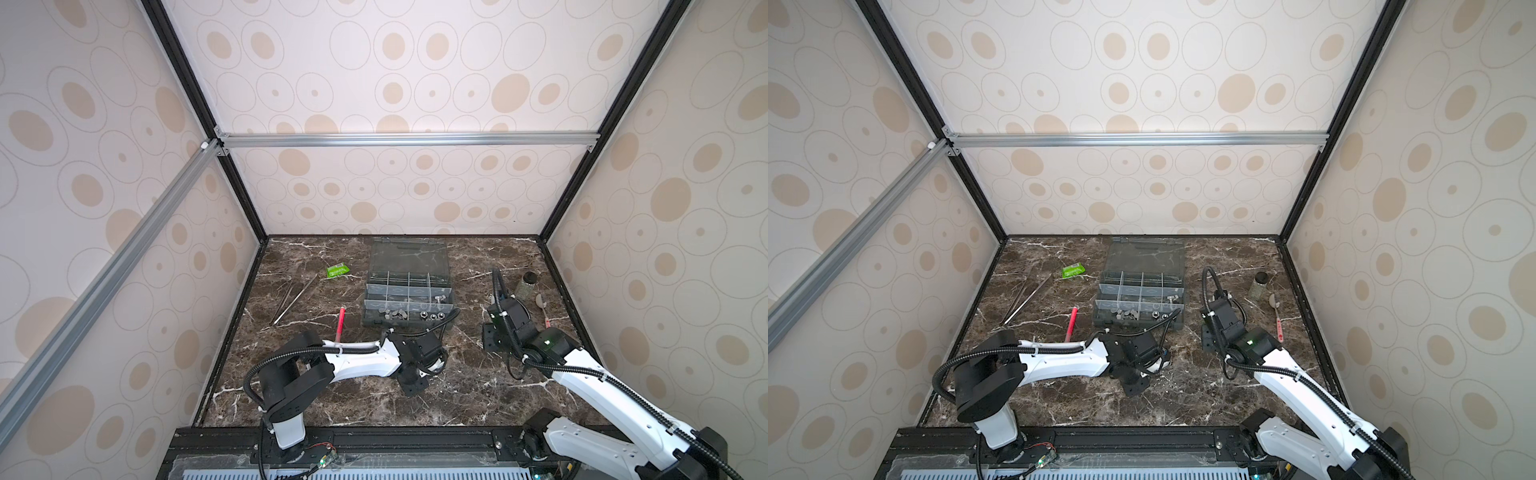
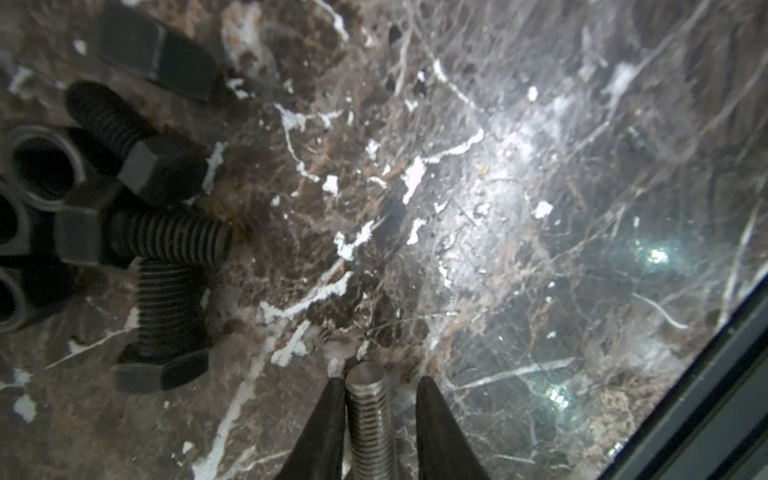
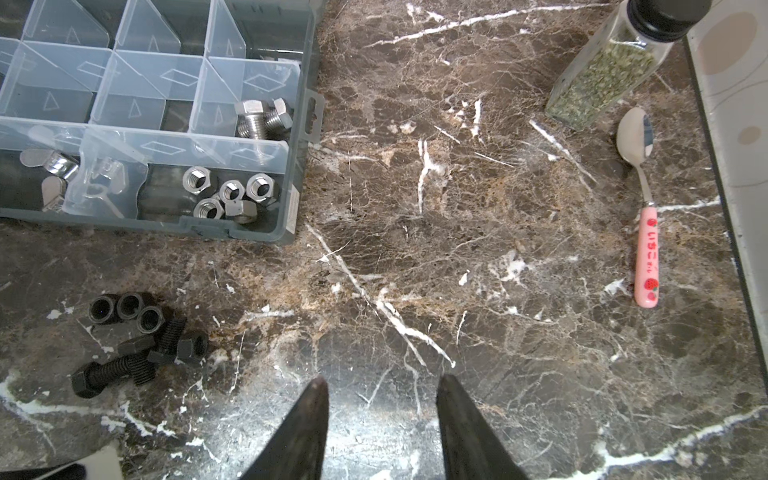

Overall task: Sort the screws and nuts into containers
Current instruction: 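Close the left gripper on the silver bolt and lift it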

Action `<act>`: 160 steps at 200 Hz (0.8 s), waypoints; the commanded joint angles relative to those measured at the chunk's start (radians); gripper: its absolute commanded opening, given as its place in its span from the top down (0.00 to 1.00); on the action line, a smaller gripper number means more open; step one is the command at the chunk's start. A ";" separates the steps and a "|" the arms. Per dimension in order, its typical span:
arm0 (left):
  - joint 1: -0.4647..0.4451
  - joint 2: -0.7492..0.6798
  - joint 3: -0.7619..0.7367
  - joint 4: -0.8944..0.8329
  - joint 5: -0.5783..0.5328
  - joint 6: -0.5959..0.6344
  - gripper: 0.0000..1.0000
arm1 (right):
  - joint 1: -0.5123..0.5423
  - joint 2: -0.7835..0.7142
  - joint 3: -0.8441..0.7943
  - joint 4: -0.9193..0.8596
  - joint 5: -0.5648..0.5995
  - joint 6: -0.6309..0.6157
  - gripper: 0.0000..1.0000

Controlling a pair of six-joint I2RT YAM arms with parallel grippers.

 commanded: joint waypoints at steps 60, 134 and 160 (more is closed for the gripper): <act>-0.015 0.028 0.006 -0.034 -0.017 0.009 0.84 | -0.012 -0.026 -0.026 -0.020 0.027 0.013 0.53; -0.016 0.012 0.018 -0.010 -0.039 0.022 0.90 | -0.017 -0.041 -0.019 -0.029 0.038 0.011 0.53; -0.014 0.010 0.056 -0.009 -0.068 0.037 0.91 | -0.018 -0.050 -0.018 -0.034 0.043 0.012 0.53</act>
